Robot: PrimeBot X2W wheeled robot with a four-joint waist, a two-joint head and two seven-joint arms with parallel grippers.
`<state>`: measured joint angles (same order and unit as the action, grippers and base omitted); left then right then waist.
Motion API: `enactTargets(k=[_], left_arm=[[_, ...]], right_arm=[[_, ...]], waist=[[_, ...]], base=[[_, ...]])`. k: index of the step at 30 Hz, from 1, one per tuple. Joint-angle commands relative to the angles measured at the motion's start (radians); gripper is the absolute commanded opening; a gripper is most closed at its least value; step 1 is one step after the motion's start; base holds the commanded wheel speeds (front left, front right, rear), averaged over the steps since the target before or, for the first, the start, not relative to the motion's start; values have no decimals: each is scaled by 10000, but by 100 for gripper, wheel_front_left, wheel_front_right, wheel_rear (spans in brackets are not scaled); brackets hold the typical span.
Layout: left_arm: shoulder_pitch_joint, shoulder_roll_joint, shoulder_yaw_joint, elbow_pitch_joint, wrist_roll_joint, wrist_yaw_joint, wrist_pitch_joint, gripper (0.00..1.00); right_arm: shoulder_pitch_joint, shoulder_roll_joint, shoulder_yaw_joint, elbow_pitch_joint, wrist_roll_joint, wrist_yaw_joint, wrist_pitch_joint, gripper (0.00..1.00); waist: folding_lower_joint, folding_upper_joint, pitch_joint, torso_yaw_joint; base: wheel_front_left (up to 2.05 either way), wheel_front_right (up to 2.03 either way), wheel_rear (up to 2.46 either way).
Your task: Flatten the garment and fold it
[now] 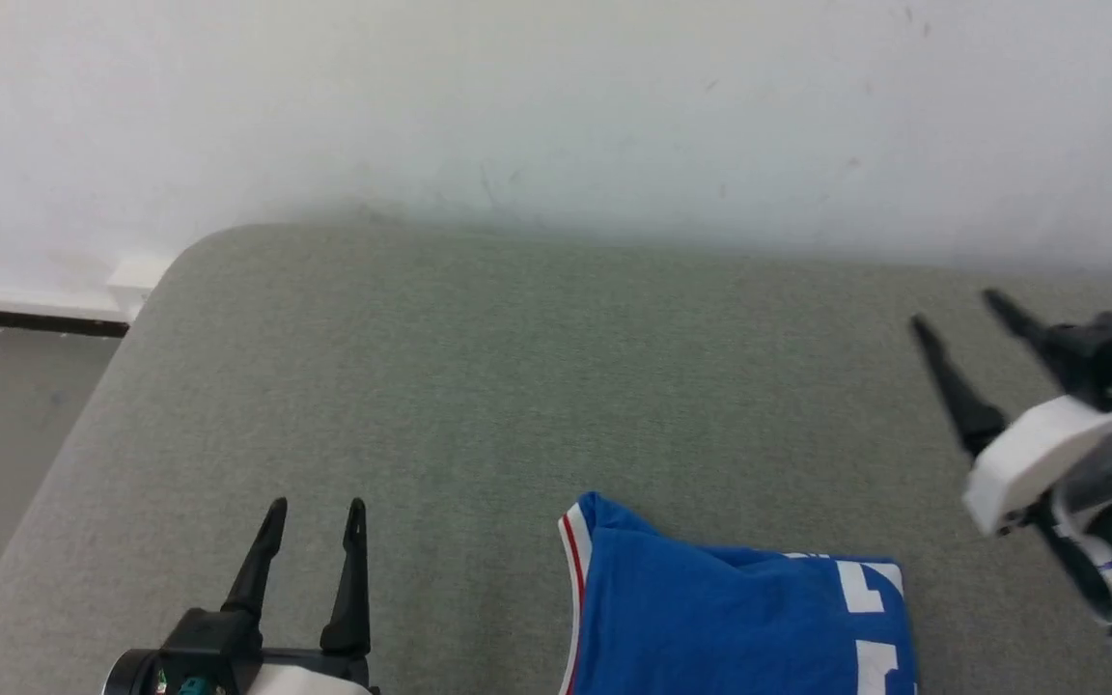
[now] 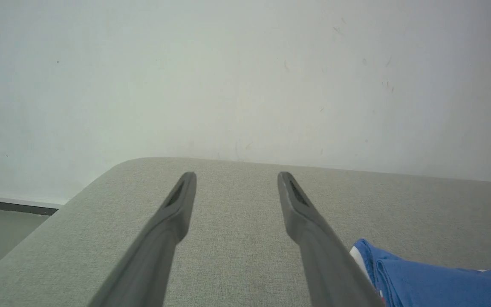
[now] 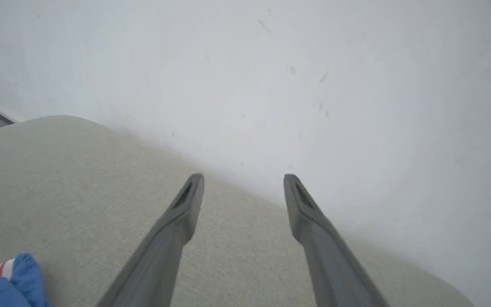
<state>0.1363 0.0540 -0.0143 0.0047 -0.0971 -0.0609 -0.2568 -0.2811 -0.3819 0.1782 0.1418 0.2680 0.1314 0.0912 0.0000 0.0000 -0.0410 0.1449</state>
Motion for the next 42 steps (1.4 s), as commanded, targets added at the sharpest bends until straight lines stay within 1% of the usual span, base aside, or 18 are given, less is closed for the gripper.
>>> enactTargets(k=[1, 3, 6, 8, 11, 17, 21, 24, 29, 33, 35, 38, 42], left_arm=[[-191, -35, -25, -62, -42, 20, -49, 100], [-197, -36, -75, -96, -48, 36, -49, 100], [-220, -36, -153, -146, -83, 79, -49, 100], [-230, -36, -211, -181, -154, 106, -49, 100], [-223, -36, -308, -219, -190, 99, -49, 100], [-162, -37, -503, -224, -270, 77, -49, 100], [-171, -37, -617, -246, -280, 27, -49, 100], [-181, -37, -672, -234, -263, -15, -49, 100], [-175, -37, -691, -169, -289, -2, -49, 100], [-164, -37, -719, -57, -226, -27, -49, 100], [-206, -37, -738, -52, -233, -36, -49, 100], [-286, -37, -757, -48, -245, -51, -49, 100], [-401, -37, -759, -22, -272, -46, -49, 100]], right_arm=[[34, -43, -121, -58, -218, -7, -222, 100], [297, -181, -630, -173, -769, -7, -770, 100], [929, -8, -1521, -513, -1274, -7, -1359, 100], [1452, 290, -2091, -917, -1550, -7, -1661, 100], [2268, 1016, -2998, -1601, -1852, -7, -2148, 100], [3751, 2060, -3547, -2616, -2429, -7, -2845, 100], [4367, 2611, -3737, -2930, -2606, -7, -3086, 100], [4702, 2845, -3753, -2960, -2709, -7, -3210, 100], [4891, 3033, -3740, -2884, -2893, -7, -3270, 100], [4875, 3095, -3655, -2970, -2828, -7, -3078, 100], [4880, 3084, -3557, -3033, -2570, -7, -2730, 100], [4901, 2721, -3170, -2985, -1905, -7, -1651, 100], [4883, 2117, -2684, -2909, -626, -7, 494, 100]], waist=[[0, 0, 42, -294], [0, 0, 81, -437], [0, 0, 153, -588], [0, 0, 194, -662], [0, 0, 255, -717], [0, 0, 331, -687], [0, 0, 336, -567], [0, 0, 320, -493], [0, 0, 305, -458], [0, 0, 315, -420], [0, 0, 383, -366], [0, 0, 512, -275], [0, 0, 753, -151]], base=[[0, 0, 0], [0, 0, 0], [0, 0, 0], [0, 0, 0], [0, 0, 0], [0, 0, 0], [0, 0, 0], [0, 0, 0], [0, 0, 0], [0, 0, 0], [0, 0, 0], [0, 0, 0], [0, 0, 0]])
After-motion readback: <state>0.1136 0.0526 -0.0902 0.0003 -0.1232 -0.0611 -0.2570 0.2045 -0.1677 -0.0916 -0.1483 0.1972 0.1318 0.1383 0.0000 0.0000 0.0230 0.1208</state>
